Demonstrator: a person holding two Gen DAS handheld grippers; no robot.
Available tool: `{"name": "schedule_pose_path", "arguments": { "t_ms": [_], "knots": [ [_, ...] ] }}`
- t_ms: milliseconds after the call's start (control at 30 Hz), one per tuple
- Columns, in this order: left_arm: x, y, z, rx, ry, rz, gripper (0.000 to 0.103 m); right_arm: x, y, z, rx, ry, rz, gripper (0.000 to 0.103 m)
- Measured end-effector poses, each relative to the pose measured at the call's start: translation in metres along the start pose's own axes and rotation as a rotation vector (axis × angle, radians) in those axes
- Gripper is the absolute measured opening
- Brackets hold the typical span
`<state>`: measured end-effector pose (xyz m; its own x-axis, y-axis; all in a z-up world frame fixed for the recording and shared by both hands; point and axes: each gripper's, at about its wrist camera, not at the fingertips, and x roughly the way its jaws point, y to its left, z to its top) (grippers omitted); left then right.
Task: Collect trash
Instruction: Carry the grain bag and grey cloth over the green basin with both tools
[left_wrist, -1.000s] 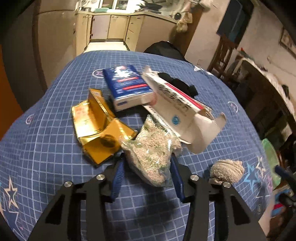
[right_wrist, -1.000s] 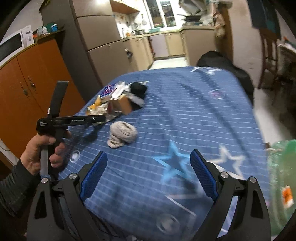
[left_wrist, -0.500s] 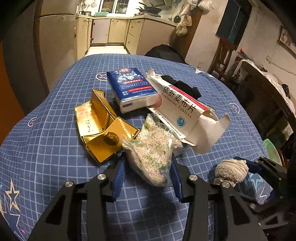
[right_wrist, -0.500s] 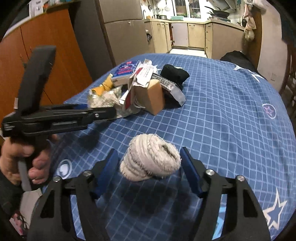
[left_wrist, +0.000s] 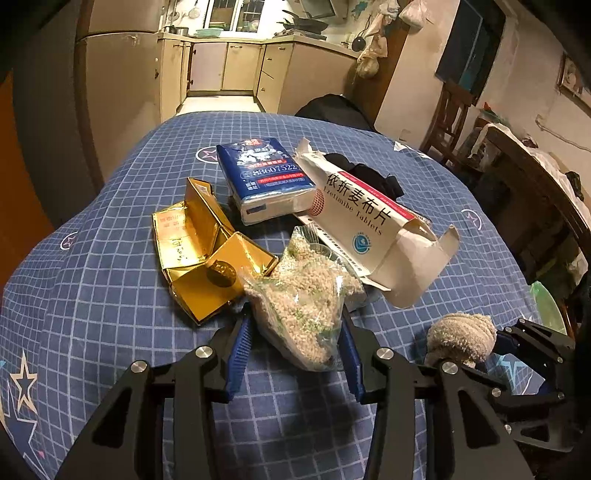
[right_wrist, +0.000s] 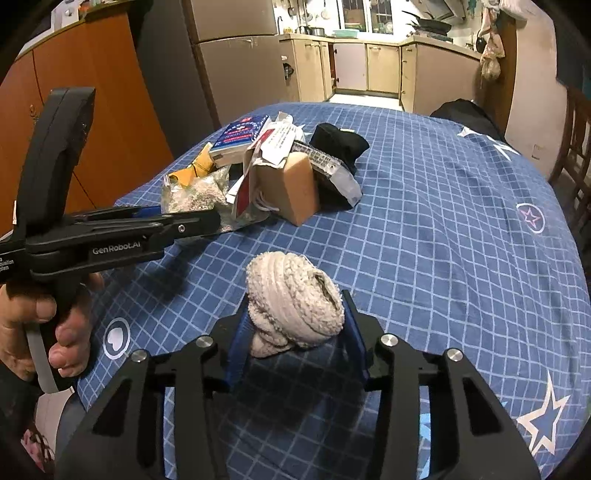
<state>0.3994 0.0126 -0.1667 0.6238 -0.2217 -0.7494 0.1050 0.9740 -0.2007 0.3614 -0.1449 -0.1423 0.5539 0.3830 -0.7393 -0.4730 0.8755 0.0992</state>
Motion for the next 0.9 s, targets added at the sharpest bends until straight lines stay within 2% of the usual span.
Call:
{"name": "schedule_pose_path", "arguments": {
  "t_ms": [267, 467, 700, 900],
  "knots": [
    [-0.012, -0.004, -0.017, -0.024, -0.01, -0.009, 0.04, -0.019, -0.002, -0.003, 0.028, -0.057, -0.019, 0.04],
    [-0.041, -0.016, -0.042, -0.018, -0.048, -0.002, 0.04, -0.05, -0.001, -0.005, 0.051, -0.112, -0.037, 0.04],
    [-0.1, -0.045, -0.049, 0.022, -0.162, 0.007, 0.04, -0.098, -0.004, -0.011, 0.086, -0.192, -0.088, 0.04],
    [-0.14, -0.097, -0.035, 0.087, -0.242, -0.052, 0.04, -0.153, -0.027, -0.017, 0.121, -0.268, -0.172, 0.04]
  ]
}}
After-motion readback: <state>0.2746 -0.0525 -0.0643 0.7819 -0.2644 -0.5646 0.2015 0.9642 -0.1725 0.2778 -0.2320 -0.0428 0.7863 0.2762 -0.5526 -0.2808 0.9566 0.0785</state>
